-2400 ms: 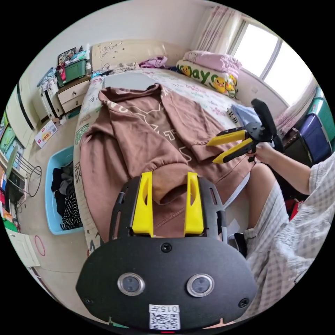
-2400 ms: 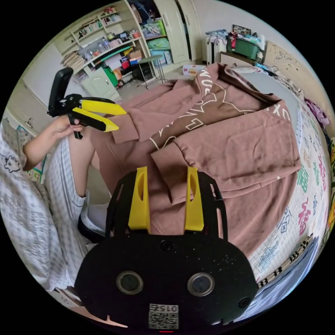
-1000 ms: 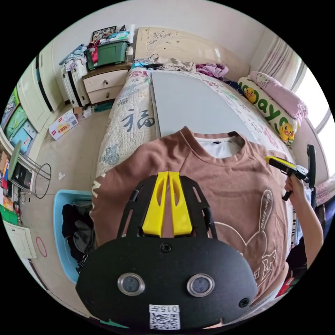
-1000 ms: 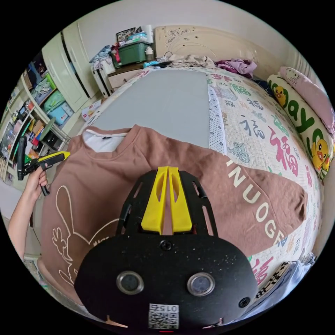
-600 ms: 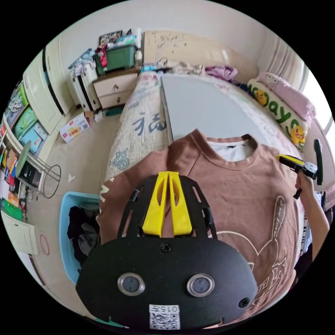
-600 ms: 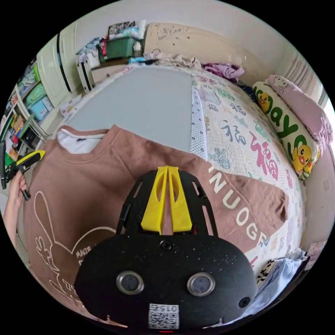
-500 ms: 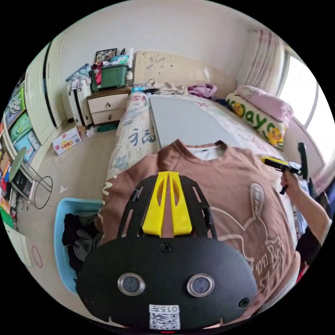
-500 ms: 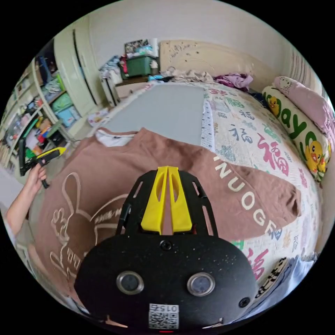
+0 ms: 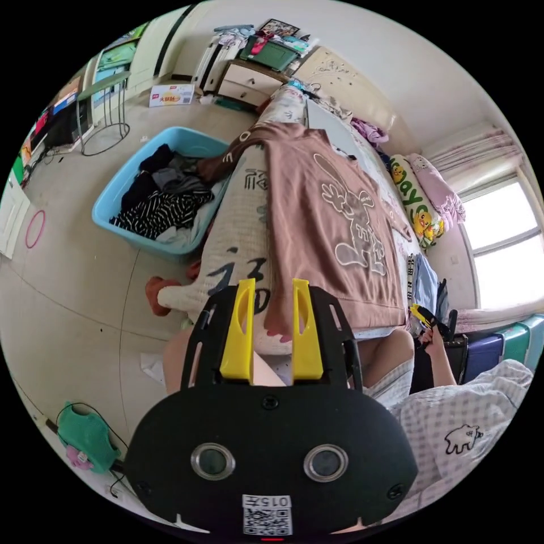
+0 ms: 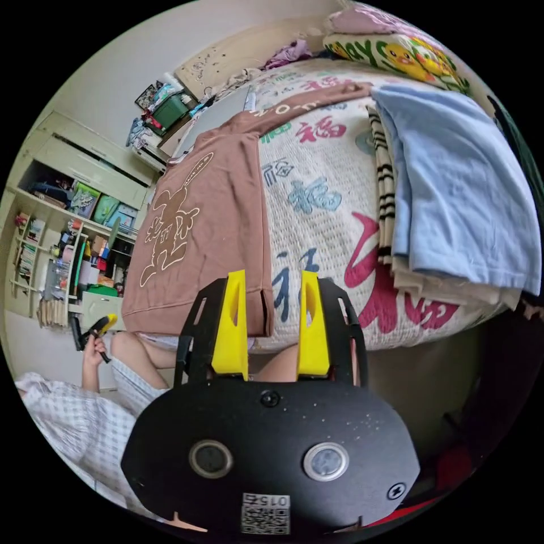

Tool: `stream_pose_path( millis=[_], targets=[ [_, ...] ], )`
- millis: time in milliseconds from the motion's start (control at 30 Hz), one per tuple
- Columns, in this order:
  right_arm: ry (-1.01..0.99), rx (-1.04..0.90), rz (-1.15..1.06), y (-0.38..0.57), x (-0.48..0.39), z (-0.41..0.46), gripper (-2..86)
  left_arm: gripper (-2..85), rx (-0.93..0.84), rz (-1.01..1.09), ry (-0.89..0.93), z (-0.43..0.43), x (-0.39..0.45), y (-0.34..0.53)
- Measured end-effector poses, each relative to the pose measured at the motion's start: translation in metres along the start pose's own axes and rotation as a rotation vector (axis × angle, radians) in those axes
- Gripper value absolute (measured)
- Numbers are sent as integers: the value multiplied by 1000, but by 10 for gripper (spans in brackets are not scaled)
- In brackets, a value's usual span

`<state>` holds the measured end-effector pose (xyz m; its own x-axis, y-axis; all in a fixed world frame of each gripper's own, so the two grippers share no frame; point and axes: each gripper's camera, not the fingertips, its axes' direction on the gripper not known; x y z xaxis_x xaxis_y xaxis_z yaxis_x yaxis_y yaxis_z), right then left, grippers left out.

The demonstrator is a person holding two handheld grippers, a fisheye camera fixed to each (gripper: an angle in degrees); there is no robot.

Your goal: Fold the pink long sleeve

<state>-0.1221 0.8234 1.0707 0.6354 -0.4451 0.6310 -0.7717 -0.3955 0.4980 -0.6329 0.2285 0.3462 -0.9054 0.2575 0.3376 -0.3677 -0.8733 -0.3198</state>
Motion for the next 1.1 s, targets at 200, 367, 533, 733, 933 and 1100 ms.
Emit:
stream_pose_path(
  millis=[200, 367, 533, 733, 933, 1100],
  targets=[
    [-97, -138, 17, -6, -3, 16, 124, 113, -104, -34, 65, 26, 7, -5],
    [-96, -161, 61, -17, 3, 10, 75, 99, -132, -75, 15, 26, 29, -14],
    [-85, -159, 39, -18, -6, -2, 24, 31, -86, -32, -48, 9, 64, -7],
    [34, -147, -18, -15, -30, -15, 14, 0, -51, 1, -130, -19, 105, 10],
    [183, -242, -76, -29, -62, 6, 22, -5, -154, 75, -311, -5, 166, -8],
    [269, -255, -153, -30, -86, 11, 31, -6, -133, 246, -631, 4, 253, 4]
  ],
)
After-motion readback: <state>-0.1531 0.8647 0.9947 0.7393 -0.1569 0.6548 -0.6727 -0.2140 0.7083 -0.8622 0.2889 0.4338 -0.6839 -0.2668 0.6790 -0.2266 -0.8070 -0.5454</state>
